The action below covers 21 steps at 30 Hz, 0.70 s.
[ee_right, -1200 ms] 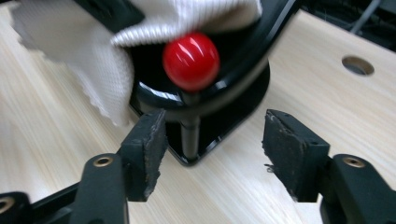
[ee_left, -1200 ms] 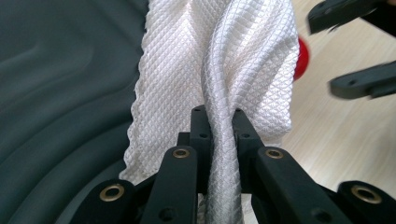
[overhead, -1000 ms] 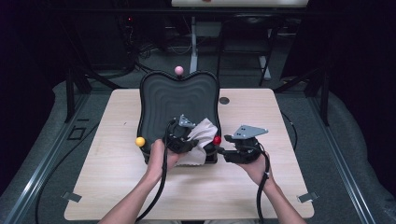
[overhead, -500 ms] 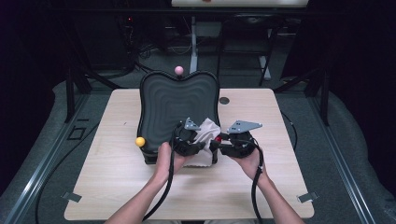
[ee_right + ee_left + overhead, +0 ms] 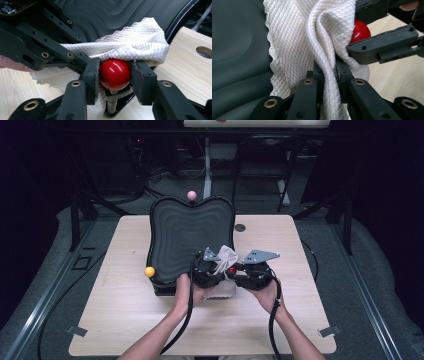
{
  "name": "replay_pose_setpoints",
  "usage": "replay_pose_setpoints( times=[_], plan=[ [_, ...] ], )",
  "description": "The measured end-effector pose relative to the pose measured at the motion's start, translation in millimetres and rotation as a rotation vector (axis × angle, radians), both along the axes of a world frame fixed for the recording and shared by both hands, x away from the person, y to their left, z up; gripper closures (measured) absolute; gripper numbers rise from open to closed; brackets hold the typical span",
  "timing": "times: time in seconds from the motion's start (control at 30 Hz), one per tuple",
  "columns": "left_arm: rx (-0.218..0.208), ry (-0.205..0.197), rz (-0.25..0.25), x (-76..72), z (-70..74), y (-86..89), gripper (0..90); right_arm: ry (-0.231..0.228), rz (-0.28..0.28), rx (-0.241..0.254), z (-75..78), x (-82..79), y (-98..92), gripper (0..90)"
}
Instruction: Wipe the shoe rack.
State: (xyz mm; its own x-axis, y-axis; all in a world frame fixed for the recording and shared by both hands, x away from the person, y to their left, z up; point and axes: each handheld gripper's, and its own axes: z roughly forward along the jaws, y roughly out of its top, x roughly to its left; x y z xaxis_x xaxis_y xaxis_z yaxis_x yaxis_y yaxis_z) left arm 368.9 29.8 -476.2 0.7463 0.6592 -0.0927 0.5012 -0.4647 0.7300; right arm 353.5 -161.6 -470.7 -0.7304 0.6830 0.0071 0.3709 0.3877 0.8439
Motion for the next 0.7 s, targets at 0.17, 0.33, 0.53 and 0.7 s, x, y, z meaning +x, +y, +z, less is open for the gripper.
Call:
replay_pose_setpoints(
  times=[0.17,0.33,0.53,0.7],
  plan=[
    [0.015,-0.019,0.016,-2.0,0.0,9.9,81.6,-0.002,0.000,-0.004,0.2,-0.1,0.2,60.1],
    [0.030,-0.047,0.040,-4.0,0.6,22.5,81.7,-0.004,0.001,-0.005,0.1,-0.4,0.7,60.1],
    [0.041,-0.080,0.061,-7.4,3.9,35.9,81.7,-0.004,-0.002,-0.010,0.3,-0.6,0.9,60.1],
    [0.044,-0.099,0.079,-14.3,7.4,49.2,81.7,-0.005,-0.005,-0.012,0.4,-0.9,1.1,60.1]
  ],
)
